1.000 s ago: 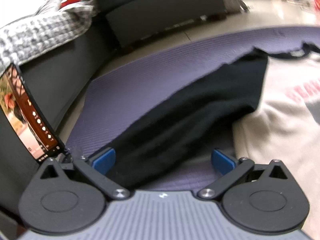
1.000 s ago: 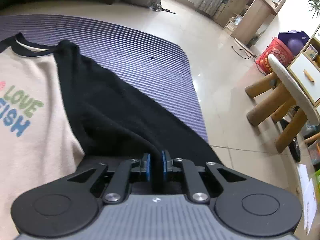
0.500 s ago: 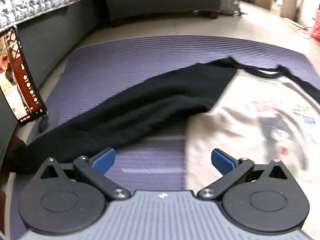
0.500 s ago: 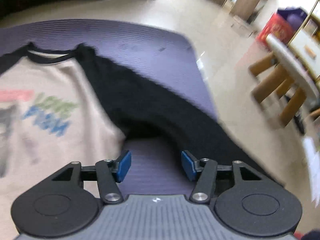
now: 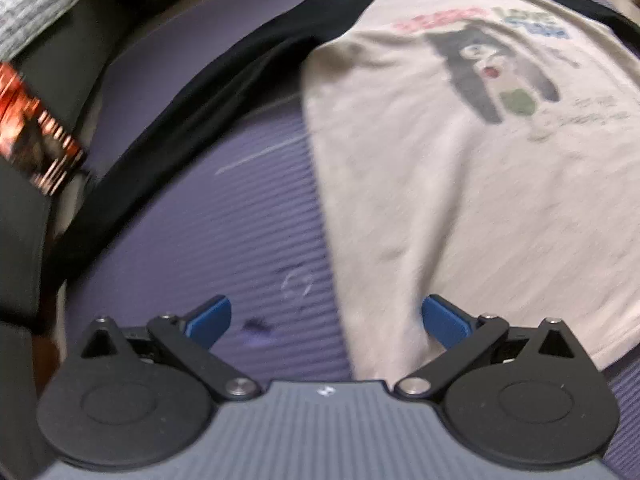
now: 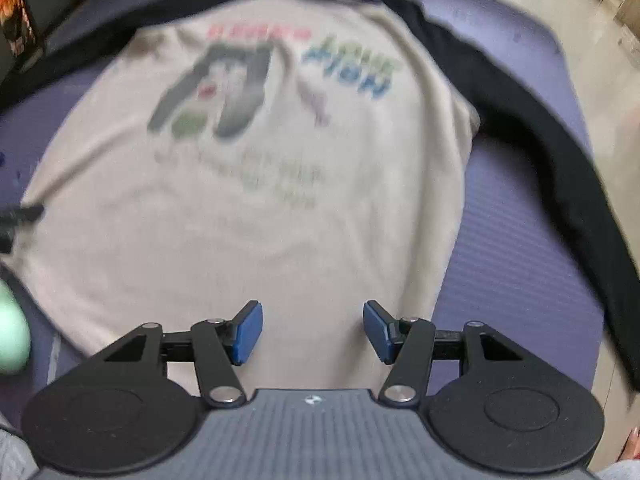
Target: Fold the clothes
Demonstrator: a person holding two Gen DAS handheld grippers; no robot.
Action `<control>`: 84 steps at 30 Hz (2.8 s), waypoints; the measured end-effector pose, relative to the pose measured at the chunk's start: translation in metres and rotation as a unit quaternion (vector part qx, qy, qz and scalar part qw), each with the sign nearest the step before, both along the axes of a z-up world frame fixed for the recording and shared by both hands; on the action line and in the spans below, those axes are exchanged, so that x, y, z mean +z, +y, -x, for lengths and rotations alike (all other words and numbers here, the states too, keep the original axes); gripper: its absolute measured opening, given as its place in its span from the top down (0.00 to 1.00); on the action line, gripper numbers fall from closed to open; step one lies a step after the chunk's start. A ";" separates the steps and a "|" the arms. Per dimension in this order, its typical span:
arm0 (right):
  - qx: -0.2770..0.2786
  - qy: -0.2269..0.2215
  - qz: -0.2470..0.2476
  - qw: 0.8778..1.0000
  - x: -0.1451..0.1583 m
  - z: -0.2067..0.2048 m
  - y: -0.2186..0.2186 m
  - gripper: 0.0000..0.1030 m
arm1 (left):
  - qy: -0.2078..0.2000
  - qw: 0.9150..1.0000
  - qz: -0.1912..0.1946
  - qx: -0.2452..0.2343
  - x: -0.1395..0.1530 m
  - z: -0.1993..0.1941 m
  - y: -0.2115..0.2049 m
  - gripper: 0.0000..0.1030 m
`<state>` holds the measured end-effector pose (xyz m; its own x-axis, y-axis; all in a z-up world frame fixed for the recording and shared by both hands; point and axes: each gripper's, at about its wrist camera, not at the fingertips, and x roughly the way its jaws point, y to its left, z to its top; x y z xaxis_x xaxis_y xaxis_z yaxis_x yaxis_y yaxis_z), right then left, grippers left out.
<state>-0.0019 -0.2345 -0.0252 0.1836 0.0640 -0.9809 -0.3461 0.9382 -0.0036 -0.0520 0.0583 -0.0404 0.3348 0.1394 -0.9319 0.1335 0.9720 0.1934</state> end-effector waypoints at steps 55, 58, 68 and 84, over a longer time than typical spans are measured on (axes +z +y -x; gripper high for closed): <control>-0.188 -0.216 -0.104 0.953 0.108 0.033 -0.007 0.18 | -0.003 0.995 0.099 0.008 0.154 -0.055 -0.072 0.00; -0.183 -0.227 -0.110 0.950 0.079 0.024 -0.013 0.18 | -0.016 0.993 0.117 0.006 0.129 -0.075 -0.077 0.09; -0.123 -0.282 -0.127 0.943 0.027 -0.019 -0.008 0.20 | -0.076 0.976 0.206 0.000 0.043 -0.137 -0.077 0.39; -0.066 -0.244 -0.061 0.966 -0.018 -0.030 -0.004 0.20 | -0.146 0.982 0.115 0.018 0.001 -0.137 0.011 0.28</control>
